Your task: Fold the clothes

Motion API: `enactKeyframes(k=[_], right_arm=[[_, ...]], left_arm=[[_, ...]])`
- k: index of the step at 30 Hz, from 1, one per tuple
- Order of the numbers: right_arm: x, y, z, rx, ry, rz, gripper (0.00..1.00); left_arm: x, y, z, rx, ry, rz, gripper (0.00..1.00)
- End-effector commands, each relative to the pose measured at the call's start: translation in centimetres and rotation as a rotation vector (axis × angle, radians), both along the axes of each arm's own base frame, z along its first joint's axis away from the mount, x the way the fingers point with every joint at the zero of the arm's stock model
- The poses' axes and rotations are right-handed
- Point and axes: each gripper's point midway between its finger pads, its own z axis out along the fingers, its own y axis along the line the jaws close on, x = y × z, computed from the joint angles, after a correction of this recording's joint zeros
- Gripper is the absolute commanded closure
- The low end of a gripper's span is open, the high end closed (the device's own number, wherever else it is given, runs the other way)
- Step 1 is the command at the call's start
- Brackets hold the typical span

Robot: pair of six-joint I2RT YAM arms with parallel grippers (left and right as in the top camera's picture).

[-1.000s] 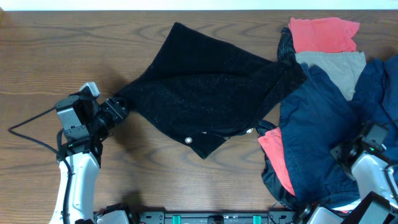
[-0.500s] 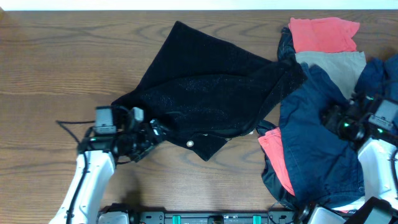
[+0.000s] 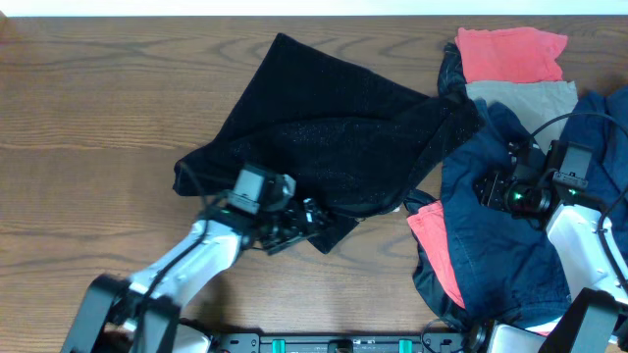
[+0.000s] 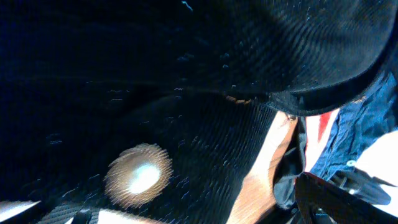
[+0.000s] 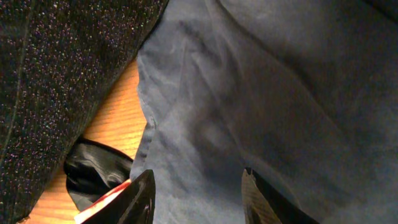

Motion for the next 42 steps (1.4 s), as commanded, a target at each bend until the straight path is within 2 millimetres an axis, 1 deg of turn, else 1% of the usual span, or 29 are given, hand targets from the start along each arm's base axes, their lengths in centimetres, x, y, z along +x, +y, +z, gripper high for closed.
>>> enactKeyframes(k=[1,2,3,4,5,7,8,11,12,14,15,17,18,20,22,24,26,28,31,35,38,40,42], right_arm=[[-0.1,0.3,-0.4,-0.011,0.007,0.031,0.56],[-0.1,0.3,-0.4,-0.011,0.007,0.031,0.55],[-0.1,0.3,-0.4,-0.011,0.007,0.031,0.55],[-0.1,0.3,-0.4,-0.011,0.007,0.031,0.56],[-0.1,0.3,-0.4,-0.011,0.007,0.031,0.56],[-0.2,0.1,-0.5,-0.022,0.013,0.025,0.59],[-0.3,-0.2,-0.6,-0.037,0.021,0.018,0.59],[-0.8,-1.1,-1.0,-0.078,0.054,-0.022,0.62],[-1.0,-1.3,-1.2,-0.090,0.068,-0.036,0.63],[-1.4,-2.1,-1.5,-0.120,0.100,-0.076,0.66],[-1.6,-2.5,-1.8,-0.134,0.117,-0.099,0.66],[-1.9,-2.5,-2.2,-0.134,0.140,-0.107,0.66],[-2.0,-2.3,-2.5,-0.123,0.150,-0.103,0.66],[-2.0,-1.7,-2.7,-0.089,0.153,-0.088,0.66],[-1.5,0.1,-2.4,-0.014,0.118,-0.007,0.67],[-0.8,3.1,-1.6,0.080,0.047,0.134,0.68],[-0.6,5.0,-1.2,0.107,0.019,0.218,0.68],[-0.7,6.2,-1.3,0.083,0.016,0.287,0.66],[-0.8,7.1,-2.0,0.013,0.036,0.338,0.62],[-0.4,7.7,-3.6,-0.044,0.058,0.371,0.61],[0.0,7.2,-5.6,-0.069,0.090,0.363,0.61],[0.2,6.2,-6.9,-0.106,0.122,0.323,0.59],[0.4,3.8,-8.3,-0.182,0.173,0.204,0.58]], left_arm=[[-1.2,-1.7,-1.4,0.004,0.087,0.025,0.16],[-1.5,-2.1,-1.6,0.006,0.092,0.012,0.30],[-1.8,-2.3,-1.9,0.016,0.094,0.001,0.46],[-2.0,-2.1,-2.3,0.034,0.097,-0.001,0.68],[-2.1,-1.8,-2.6,0.054,0.100,-0.001,0.94],[-2.5,-0.5,-3.1,0.091,0.141,0.020,0.94],[-2.9,0.4,-3.3,0.112,0.177,0.040,0.94],[-3.6,3.7,-3.4,0.163,0.223,0.045,0.94],[-3.8,5.1,-3.3,0.178,0.235,0.048,0.94],[-4.0,8.6,-2.9,0.230,0.253,0.088,0.94],[-4.0,10.9,-2.7,0.277,0.262,0.126,0.94],[-3.8,15.3,-1.8,0.366,0.271,0.212,0.94],[-3.6,17.5,-1.2,0.407,0.267,0.259,0.94],[-3.2,21.1,0.0,0.460,0.260,0.365,0.94],[-2.6,23.4,1.2,0.457,0.242,0.472,0.94],[-2.0,24.5,1.9,0.425,0.221,0.541,0.94],[-1.9,24.7,2.1,0.400,0.217,0.569,0.94],[-2.0,24.7,2.0,0.399,0.223,0.567,0.94],[-2.2,24.6,1.9,0.398,0.235,0.563,0.94],[-2.2,24.6,1.9,0.398,0.235,0.563,0.94],[-2.2,24.6,1.9,0.398,0.235,0.563,0.94],[-2.3,24.6,1.9,0.398,0.238,0.563,0.94],[-2.4,24.5,1.9,0.397,0.243,0.561,0.94]])
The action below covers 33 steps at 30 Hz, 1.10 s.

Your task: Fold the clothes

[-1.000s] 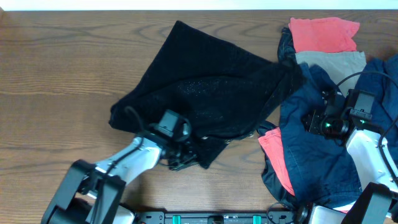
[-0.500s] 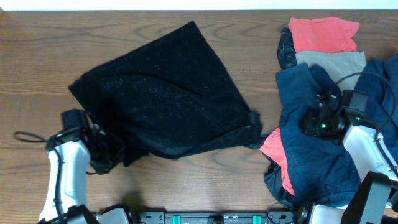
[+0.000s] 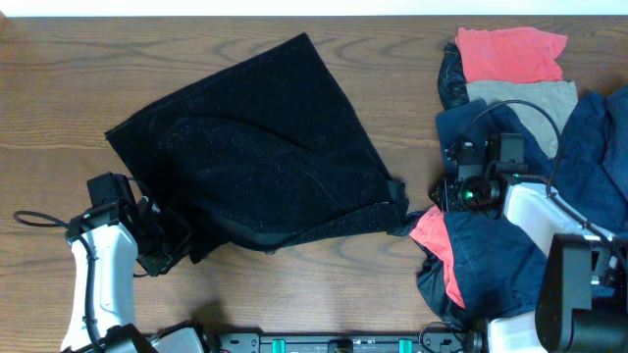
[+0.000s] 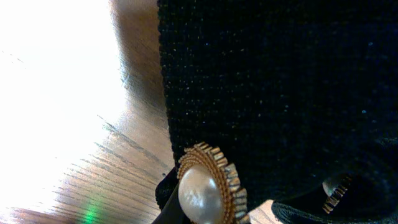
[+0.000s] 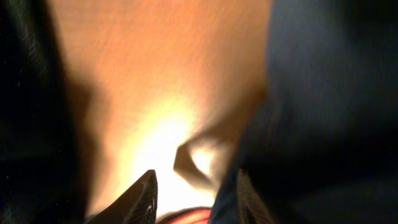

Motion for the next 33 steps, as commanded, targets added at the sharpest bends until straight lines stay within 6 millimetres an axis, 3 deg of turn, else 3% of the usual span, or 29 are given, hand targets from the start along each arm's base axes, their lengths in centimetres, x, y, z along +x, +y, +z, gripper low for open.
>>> enactKeyframes(k=[1,4,9,12,14,16,19,21,23,26,33], right_arm=[[-1.0,-4.5,-3.4,-0.185,0.106,-0.186,0.58],[-1.2,-8.3,-3.6,-0.294,0.122,-0.349,0.57],[-1.6,-14.6,-2.3,-0.381,0.133,-0.559,0.50],[-0.1,-15.9,-0.7,-0.252,0.108,-0.622,0.48],[2.8,-13.9,1.4,-0.059,0.035,-0.536,0.50],[5.4,-10.8,4.3,0.119,-0.044,-0.400,0.50],[7.5,-6.2,7.7,0.253,-0.104,-0.227,0.50],[8.0,-3.3,8.6,0.263,-0.118,-0.127,0.44],[8.2,0.3,8.7,0.232,-0.135,-0.005,0.38],[8.5,4.2,7.7,0.148,-0.140,0.092,0.30],[8.4,10.4,3.5,-0.014,-0.129,0.224,0.23]], left_arm=[[-0.1,0.4,0.1,0.013,0.004,-0.005,0.94],[-0.1,0.3,0.1,0.012,0.007,-0.005,0.94],[-0.1,0.4,0.1,0.014,0.007,-0.005,0.94],[-0.1,0.4,0.1,0.014,0.007,-0.005,0.94],[-0.2,0.4,0.1,0.014,0.007,-0.006,0.94],[-0.2,0.4,0.1,0.014,0.009,-0.006,0.94],[-0.3,0.3,0.1,0.011,0.014,-0.006,0.94],[-0.4,0.3,0.1,0.009,0.019,-0.007,0.94],[-0.6,0.2,0.1,0.007,0.024,-0.010,0.94],[-0.7,0.1,0.0,0.006,0.026,-0.020,0.94],[-0.8,0.1,0.0,0.004,0.031,-0.020,0.94]])
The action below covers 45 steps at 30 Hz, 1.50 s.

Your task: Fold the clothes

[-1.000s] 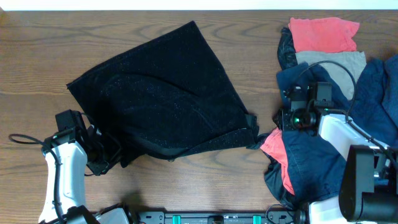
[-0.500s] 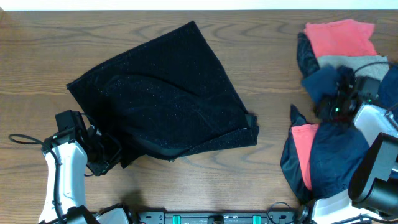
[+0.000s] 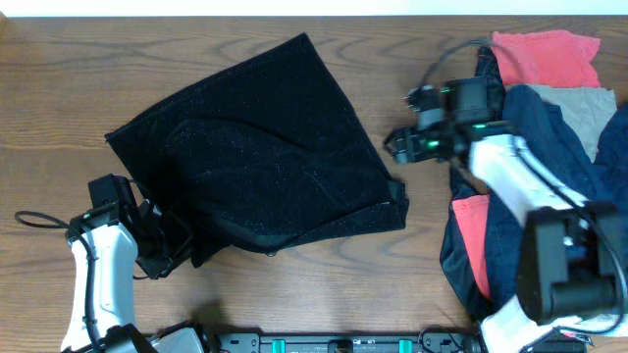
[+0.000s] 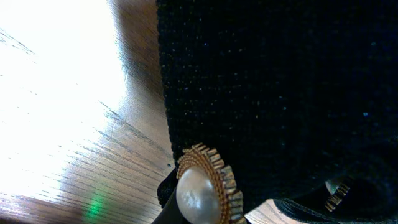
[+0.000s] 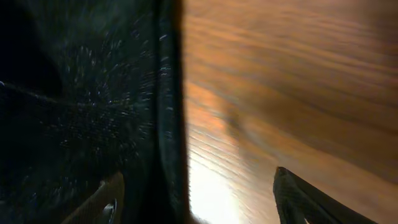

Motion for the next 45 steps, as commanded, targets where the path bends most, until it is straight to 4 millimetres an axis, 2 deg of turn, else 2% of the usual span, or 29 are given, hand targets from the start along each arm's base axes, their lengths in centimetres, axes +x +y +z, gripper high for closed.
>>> enactKeyframes(k=[1,8,11,13,15,16,18,19,22,25,27,30,33,35,36,38,41,45], right_arm=[[0.1,1.2,-2.8,-0.089,0.006,0.024,0.23],[1.0,5.2,-5.9,-0.061,-0.027,0.060,0.27],[1.2,6.4,-5.9,-0.056,-0.058,0.083,0.29],[1.5,7.3,-5.5,-0.052,-0.089,0.098,0.35],[1.6,8.0,-5.2,-0.044,-0.109,0.108,0.50],[1.6,8.1,-5.2,-0.048,-0.114,0.108,0.61],[1.8,7.7,-5.4,-0.085,-0.118,0.087,0.93],[1.9,7.2,-5.6,-0.113,-0.119,0.061,0.99],[3.4,4.5,-5.6,-0.195,-0.136,-0.117,0.99],[6.3,2.6,-3.5,-0.179,-0.195,-0.264,0.99],[9.0,1.5,-1.0,-0.134,-0.240,-0.337,0.99],[13.2,-0.8,3.9,-0.067,-0.334,-0.440,0.99],[15.7,-3.0,7.6,-0.033,-0.404,-0.497,0.99],[16.4,-3.9,8.8,-0.029,-0.423,-0.515,0.99],[16.5,-4.2,8.9,-0.031,-0.425,-0.519,0.97],[16.4,-4.8,8.6,-0.042,-0.407,-0.526,0.57],[14.7,-5.6,6.4,-0.118,-0.316,-0.488,0.01],[10.7,-6.3,2.7,-0.232,-0.122,-0.423,0.01]], left_arm=[[-0.1,0.3,0.0,0.012,0.005,-0.009,0.94],[-0.1,0.3,0.0,0.012,0.005,-0.009,0.94],[-0.1,0.3,0.0,0.011,0.005,-0.010,0.94],[-0.1,0.3,0.0,0.011,0.005,-0.009,0.94],[-0.1,0.3,0.0,0.012,0.005,-0.009,0.94],[-0.1,0.3,0.0,0.012,0.005,-0.009,0.94],[-0.2,0.3,0.0,0.010,0.007,-0.009,0.94],[-0.3,0.2,0.0,0.008,0.012,-0.009,0.94],[-0.8,0.0,0.0,0.001,0.029,-0.022,0.94],[-1.6,0.1,0.0,0.010,0.058,-0.043,0.94],[-2.3,0.9,-0.3,0.062,0.098,-0.046,0.94],[-2.5,1.2,-0.3,0.079,0.106,-0.046,0.94],[-2.3,1.3,-0.4,0.083,0.100,-0.046,0.94],[-2.2,1.3,-0.4,0.085,0.095,-0.046,0.94],[-2.2,1.3,-0.4,0.086,0.094,-0.046,0.94],[-2.2,1.3,-0.4,0.085,0.094,-0.046,0.94],[-2.2,1.3,-0.4,0.085,0.095,-0.046,0.94],[-2.2,1.3,-0.4,0.085,0.094,-0.046,0.94]])
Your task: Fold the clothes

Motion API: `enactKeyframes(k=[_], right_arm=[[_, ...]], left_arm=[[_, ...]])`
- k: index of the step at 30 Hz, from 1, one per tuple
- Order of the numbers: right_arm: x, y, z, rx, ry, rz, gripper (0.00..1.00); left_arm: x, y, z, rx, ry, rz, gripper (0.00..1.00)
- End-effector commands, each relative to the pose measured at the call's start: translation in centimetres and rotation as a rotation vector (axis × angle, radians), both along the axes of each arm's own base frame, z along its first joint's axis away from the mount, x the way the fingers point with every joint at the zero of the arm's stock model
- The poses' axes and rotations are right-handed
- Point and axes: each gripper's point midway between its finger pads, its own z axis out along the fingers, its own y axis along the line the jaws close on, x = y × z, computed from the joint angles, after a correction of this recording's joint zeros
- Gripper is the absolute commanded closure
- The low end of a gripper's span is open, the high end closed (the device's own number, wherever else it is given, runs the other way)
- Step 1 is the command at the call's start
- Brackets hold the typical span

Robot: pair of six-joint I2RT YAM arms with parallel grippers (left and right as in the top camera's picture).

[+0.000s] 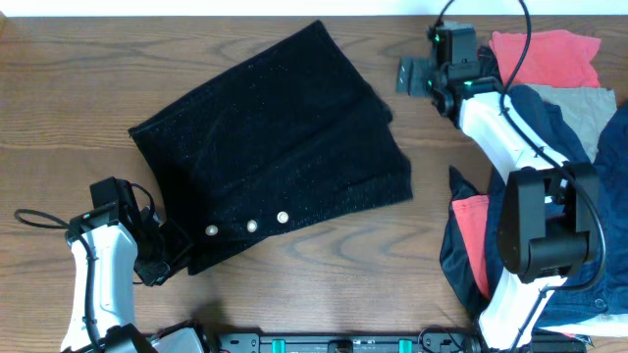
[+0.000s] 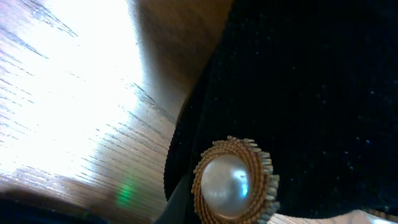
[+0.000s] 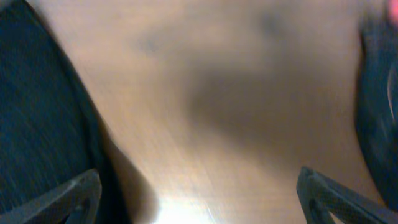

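Observation:
A black knit garment (image 1: pixel 270 147) lies spread across the left and middle of the table, with three pearl buttons (image 1: pixel 252 226) along its near edge. My left gripper (image 1: pixel 165 263) is shut on its near-left corner. One gold-rimmed pearl button (image 2: pixel 235 186) fills the bottom of the left wrist view, and the fingers are mostly hidden under the cloth. My right gripper (image 1: pixel 410 75) hangs open above bare wood, right of the garment's far corner. Its fingers (image 3: pixel 73 199) stand wide apart with nothing between them.
A heap of clothes sits at the right edge: a red piece (image 1: pixel 545 54), a beige one (image 1: pixel 589 98), navy blue cloth (image 1: pixel 549 132) and another red piece (image 1: pixel 471 221). The right arm reaches over this heap. Bare wooden table (image 1: pixel 324 294) runs along the front.
The folded-over layer on the black garment is gone and three buttons now show along its near edge. My right gripper has moved from the garment's right edge to the far side, open.
First the garment lay bunched mid-table, my left gripper at its near edge and my right over the blue heap. Then my left gripper held a corner far to the left, the cloth spread out. My right gripper reached the garment's right side, and now the garment lies flatter.

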Motion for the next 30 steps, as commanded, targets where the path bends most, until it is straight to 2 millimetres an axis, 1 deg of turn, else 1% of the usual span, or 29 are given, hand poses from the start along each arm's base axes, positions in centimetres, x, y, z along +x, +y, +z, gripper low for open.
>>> enactKeyframes(k=[1,3,5,7,8,9,11,15,18,24,27,30], right_arm=[[-2.3,-0.2,-1.4,-0.060,0.110,0.037,0.01],[-5.0,-0.3,-2.8,-0.073,0.235,0.051,0.01],[-8.1,0.2,-4.0,-0.066,0.363,0.118,0.01],[-11.3,1.2,-4.6,-0.026,0.491,0.207,0.06],[-12.9,1.3,-4.8,-0.016,0.553,0.228,0.12],[-14.1,1.0,-5.0,-0.020,0.605,0.224,0.17],[-15.8,0.7,-5.0,-0.006,0.680,0.213,0.20],[-17.6,0.8,-4.8,0.023,0.752,0.215,0.17],[-18.5,0.4,-4.7,0.016,0.792,0.207,0.16],[-21.4,-0.8,-4.0,0.022,0.915,0.176,0.14],[-21.6,-1.1,-3.3,0.033,0.913,0.174,0.12],[-21.3,-0.1,-1.9,0.084,0.855,0.249,0.12]], left_arm=[[-0.3,0.6,0.0,0.030,0.015,-0.002,0.94],[-0.3,0.6,0.0,0.030,0.015,-0.002,0.94],[-0.3,0.6,0.0,0.030,0.015,-0.002,0.94],[-0.3,0.6,0.0,0.030,0.015,-0.002,0.94],[-0.2,0.6,0.0,0.031,0.015,-0.002,0.94],[-0.2,0.6,0.0,0.031,0.014,-0.002,0.94],[-0.2,0.6,0.0,0.031,0.013,-0.002,0.94],[-0.2,0.7,0.0,0.032,0.012,-0.002,0.94],[-0.2,0.7,0.0,0.032,0.012,-0.002,0.94],[-0.2,0.7,0.0,0.032,0.011,-0.002,0.94],[0.0,0.7,0.0,0.035,0.004,-0.002,0.94],[0.2,0.8,-0.1,0.038,-0.003,-0.002,0.94]])
